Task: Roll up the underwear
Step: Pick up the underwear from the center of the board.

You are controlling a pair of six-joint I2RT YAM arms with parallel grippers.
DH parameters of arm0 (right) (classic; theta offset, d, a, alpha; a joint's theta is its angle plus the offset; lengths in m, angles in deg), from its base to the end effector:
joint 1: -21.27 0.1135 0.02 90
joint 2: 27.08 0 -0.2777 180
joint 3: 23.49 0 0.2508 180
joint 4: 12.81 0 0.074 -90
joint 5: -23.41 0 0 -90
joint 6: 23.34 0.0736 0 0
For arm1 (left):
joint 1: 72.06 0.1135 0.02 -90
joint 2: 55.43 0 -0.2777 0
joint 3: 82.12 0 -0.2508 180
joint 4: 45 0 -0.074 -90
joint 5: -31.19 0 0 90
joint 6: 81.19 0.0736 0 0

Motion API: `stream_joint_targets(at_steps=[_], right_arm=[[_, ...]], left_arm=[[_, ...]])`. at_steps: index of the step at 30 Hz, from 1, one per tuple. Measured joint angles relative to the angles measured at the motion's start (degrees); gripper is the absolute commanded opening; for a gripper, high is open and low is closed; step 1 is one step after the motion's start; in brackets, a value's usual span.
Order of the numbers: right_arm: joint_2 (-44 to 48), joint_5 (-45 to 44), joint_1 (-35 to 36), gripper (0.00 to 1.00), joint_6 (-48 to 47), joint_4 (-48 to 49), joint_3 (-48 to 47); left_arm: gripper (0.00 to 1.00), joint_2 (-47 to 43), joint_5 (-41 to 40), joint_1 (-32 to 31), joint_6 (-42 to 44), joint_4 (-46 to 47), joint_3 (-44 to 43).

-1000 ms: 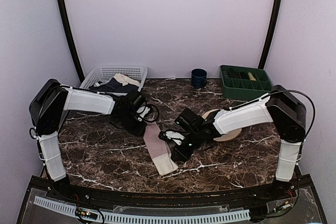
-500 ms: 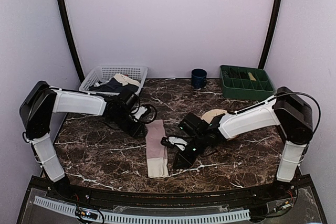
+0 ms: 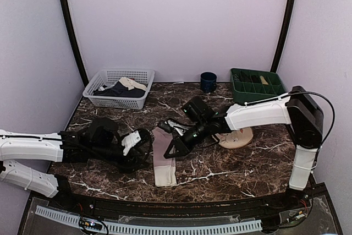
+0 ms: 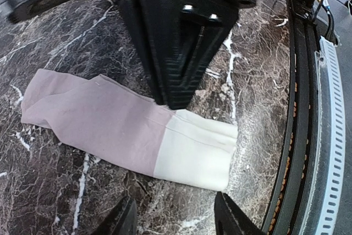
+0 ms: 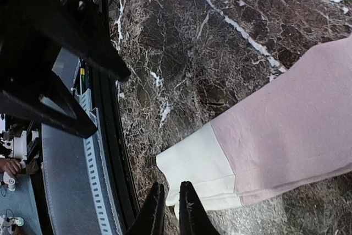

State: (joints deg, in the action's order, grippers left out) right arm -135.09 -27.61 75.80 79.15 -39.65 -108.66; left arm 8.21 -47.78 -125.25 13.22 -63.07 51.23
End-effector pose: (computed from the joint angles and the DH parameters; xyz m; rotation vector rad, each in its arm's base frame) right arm 0.2071 0.3705 0.1802 -1.2571 2.3227 1.3037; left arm 0.1423 -0.2136 0.2050 1.1840 1.9190 -0.6815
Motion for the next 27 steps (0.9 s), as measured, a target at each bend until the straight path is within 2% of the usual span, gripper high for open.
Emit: stream_joint_targets(at_steps=[5, 11, 17, 27], right_arm=[[-6.0, 4.4, 0.1, 0.11, -2.1, -3.3, -6.8], [-11.1, 8.4, 0.1, 0.1, -7.1, -8.1, -9.4], [-13.2, 10.3, -0.2, 0.09, -11.1, -11.8, -8.6], [-16.3, 10.4, -3.1, 0.09, -16.5, -14.4, -7.1]], left_arm=[[0.5, 1.0, -0.8, -5.1, 2.1, 3.9, 2.8], [0.5, 7.1, -0.3, -7.6, 5.5, 9.3, 2.8], [0.49, 17.0, -0.2, -8.4, 9.9, 11.5, -0.4], [0.49, 24.0, 2.1, -9.1, 12.1, 17.8, -0.2]])
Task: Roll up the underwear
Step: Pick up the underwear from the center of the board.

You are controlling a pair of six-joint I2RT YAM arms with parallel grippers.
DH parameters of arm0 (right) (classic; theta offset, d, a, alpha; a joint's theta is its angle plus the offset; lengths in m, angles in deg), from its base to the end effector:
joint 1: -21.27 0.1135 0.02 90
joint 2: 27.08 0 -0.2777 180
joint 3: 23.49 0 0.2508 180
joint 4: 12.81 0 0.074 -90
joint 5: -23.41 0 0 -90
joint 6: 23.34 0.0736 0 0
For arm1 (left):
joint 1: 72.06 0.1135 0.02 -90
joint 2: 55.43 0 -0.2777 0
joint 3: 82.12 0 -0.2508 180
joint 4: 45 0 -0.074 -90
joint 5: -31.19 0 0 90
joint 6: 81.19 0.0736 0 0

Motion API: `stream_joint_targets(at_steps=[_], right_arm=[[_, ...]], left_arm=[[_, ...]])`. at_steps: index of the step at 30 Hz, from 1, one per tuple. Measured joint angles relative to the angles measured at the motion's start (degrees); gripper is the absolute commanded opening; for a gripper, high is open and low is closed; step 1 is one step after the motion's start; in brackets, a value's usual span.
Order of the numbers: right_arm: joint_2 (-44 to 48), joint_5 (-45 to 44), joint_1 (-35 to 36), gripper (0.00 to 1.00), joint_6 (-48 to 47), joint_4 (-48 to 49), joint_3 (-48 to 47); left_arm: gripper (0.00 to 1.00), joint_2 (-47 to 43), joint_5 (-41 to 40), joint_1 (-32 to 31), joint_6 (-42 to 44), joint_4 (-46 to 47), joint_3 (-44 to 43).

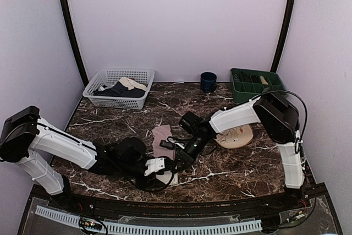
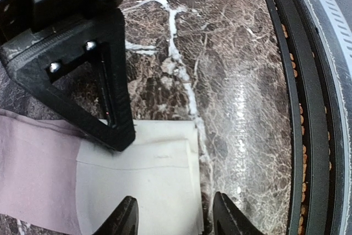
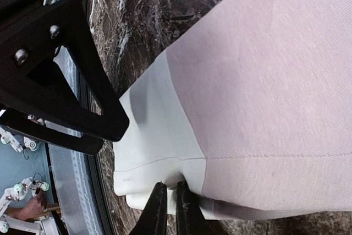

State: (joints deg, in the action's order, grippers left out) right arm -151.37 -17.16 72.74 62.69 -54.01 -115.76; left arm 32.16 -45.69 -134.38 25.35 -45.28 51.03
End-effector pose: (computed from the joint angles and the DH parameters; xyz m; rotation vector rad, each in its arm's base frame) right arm 0.2206 0.3667 0.0933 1.4416 -2.3430 -1.3193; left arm 0.1284 -0.2807 0.1317 1.5906 1.7402 -0.6666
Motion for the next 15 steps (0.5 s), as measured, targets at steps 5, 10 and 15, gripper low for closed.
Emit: stream_joint_targets(at_steps=[5, 10, 15], right_arm=[[0.0, 0.0, -0.4, 0.08, -0.9, 0.0, 0.1], [0.3, 0.1, -0.4, 0.09, -0.9, 0.9, 0.9], [1.2, 0.1, -0.3, 0.08, -0.4, 2.3, 2.5]], left_arm=[[0.47, -0.2, 1.2, -0.5, 0.7, 1.0, 2.2], [0.39, 0.0, 1.6, -0.6, 1.0, 1.0, 3.1], [0.26, 2.2, 1.6, -0.6, 2.1, 2.2, 2.3]])
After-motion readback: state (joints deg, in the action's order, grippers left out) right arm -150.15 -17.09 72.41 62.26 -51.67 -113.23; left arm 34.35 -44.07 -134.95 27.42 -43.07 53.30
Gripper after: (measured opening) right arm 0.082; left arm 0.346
